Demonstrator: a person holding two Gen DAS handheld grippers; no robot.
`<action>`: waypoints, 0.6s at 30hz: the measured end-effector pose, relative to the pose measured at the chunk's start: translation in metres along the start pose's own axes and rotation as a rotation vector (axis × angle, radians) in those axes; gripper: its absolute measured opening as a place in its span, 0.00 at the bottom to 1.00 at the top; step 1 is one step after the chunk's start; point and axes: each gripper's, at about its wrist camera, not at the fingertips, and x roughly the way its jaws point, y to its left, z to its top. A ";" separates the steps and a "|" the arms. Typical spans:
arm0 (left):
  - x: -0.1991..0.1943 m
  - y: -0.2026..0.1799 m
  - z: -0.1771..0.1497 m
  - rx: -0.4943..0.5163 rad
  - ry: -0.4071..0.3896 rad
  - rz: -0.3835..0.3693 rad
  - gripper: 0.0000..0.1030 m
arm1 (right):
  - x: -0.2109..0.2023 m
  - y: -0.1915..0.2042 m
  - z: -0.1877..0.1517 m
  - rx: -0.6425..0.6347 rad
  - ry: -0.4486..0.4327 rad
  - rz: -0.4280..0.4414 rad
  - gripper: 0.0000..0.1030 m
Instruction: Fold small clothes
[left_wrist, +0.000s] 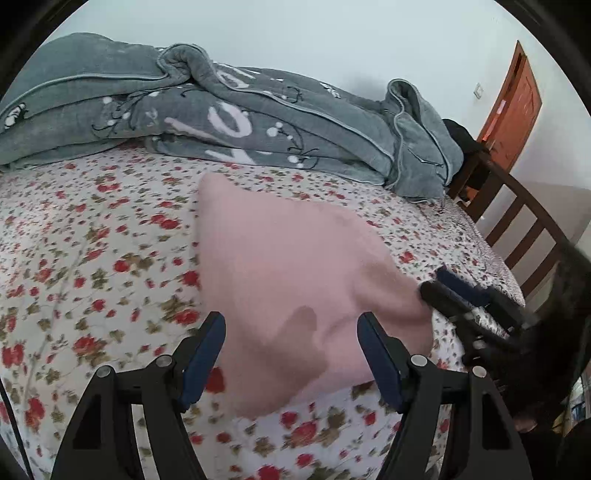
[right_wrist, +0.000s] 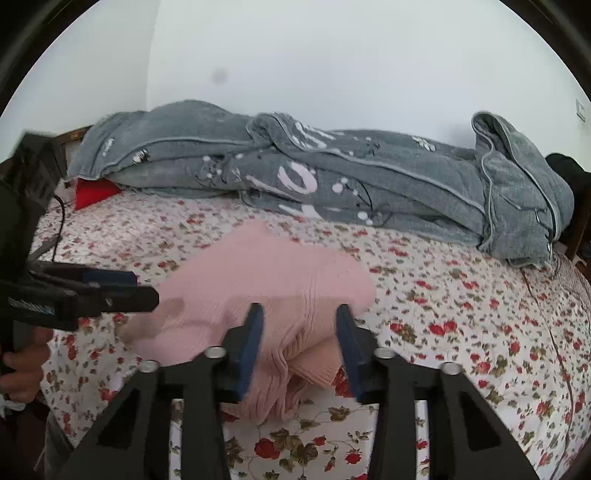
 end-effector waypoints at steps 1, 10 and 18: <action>0.004 -0.002 0.000 0.005 0.006 0.000 0.64 | 0.004 0.000 -0.003 0.006 0.018 0.000 0.23; 0.017 0.005 -0.006 0.003 0.054 -0.007 0.30 | 0.027 -0.001 -0.020 0.028 0.130 -0.004 0.14; 0.004 0.014 0.022 -0.011 -0.014 -0.032 0.30 | 0.012 -0.017 0.015 0.070 0.038 0.040 0.15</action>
